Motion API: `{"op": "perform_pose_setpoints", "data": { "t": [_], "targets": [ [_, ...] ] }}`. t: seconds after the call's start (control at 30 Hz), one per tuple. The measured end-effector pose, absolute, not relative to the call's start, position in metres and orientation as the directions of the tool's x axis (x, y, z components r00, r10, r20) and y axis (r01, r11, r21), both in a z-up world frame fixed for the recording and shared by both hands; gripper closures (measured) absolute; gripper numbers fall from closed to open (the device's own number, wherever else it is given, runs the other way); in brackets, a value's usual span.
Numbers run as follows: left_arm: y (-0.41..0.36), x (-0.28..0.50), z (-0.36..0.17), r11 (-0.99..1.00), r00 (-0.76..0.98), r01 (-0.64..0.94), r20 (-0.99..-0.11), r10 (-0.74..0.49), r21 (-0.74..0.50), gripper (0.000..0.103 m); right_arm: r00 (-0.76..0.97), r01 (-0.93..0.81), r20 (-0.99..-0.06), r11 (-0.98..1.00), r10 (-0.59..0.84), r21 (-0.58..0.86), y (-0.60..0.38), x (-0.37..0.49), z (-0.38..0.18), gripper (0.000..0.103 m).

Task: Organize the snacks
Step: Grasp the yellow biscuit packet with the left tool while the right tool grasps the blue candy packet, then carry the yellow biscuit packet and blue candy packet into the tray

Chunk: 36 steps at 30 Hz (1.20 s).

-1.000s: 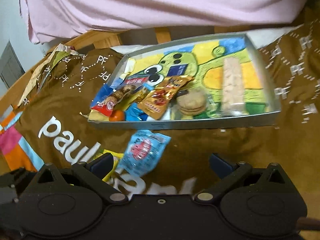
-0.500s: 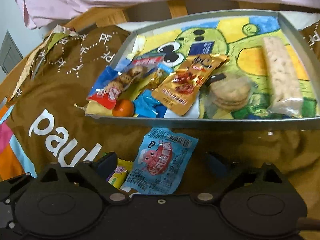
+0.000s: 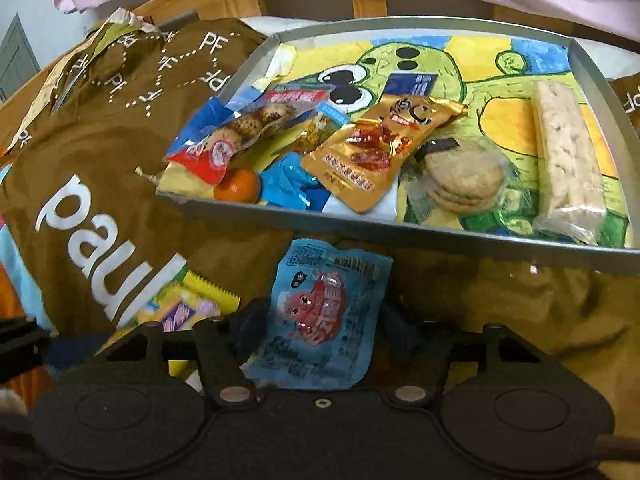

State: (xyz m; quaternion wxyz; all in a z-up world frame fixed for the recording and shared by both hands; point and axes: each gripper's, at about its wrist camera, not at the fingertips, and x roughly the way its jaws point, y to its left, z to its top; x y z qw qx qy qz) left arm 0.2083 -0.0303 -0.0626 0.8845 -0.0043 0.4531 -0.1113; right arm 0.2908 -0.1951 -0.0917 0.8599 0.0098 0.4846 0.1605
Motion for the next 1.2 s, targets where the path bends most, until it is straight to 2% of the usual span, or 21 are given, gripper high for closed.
{"op": "perform_pose_setpoints", "data": {
  "t": [0.03,0.1,0.2,0.23,0.3,0.37,0.4,0.97,1.2],
  "targets": [
    [-0.029,0.210,-0.063,0.975,0.565,0.190,-0.799,-0.204,-0.115,0.047,0.482,-0.269,-0.828,0.948,0.286,0.171,-0.195,0.290,-0.092,0.036],
    [-0.029,0.213,-0.065,0.974,0.568,0.195,-0.796,-0.209,-0.117,0.044,0.492,-0.269,-0.818,0.946,0.297,0.181,-0.196,0.292,-0.093,0.024],
    [-0.031,0.214,-0.068,0.969,0.574,0.228,-0.790,-0.215,-0.098,0.038,0.500,-0.288,-0.816,0.944,0.291,0.160,-0.190,0.295,-0.098,0.023],
    [-0.032,0.215,-0.069,0.968,0.574,0.233,-0.789,-0.218,-0.098,0.037,0.502,-0.302,-0.818,0.943,0.281,0.139,-0.187,0.295,-0.099,0.024],
    [-0.031,0.217,-0.070,0.966,0.574,0.235,-0.788,-0.225,-0.104,0.039,0.512,-0.323,-0.819,0.942,0.258,0.095,-0.185,0.291,-0.099,0.034],
    [-0.030,0.218,-0.070,0.968,0.573,0.230,-0.790,-0.220,-0.102,0.049,0.506,-0.311,-0.821,0.944,0.263,0.111,-0.189,0.289,-0.098,0.039],
    [-0.029,0.218,-0.070,0.967,0.571,0.230,-0.790,-0.222,-0.106,0.051,0.503,-0.298,-0.822,0.946,0.267,0.125,-0.192,0.287,-0.097,0.040],
    [-0.032,0.201,-0.062,0.969,0.544,0.226,-0.813,-0.208,-0.096,0.051,0.545,-0.175,-0.799,0.967,0.253,0.186,-0.229,0.187,-0.062,0.042],
    [-0.033,0.207,-0.067,0.967,0.545,0.225,-0.808,-0.224,-0.116,0.039,0.563,-0.173,-0.790,0.969,0.243,0.175,-0.227,0.170,-0.059,0.041]
  ]
}}
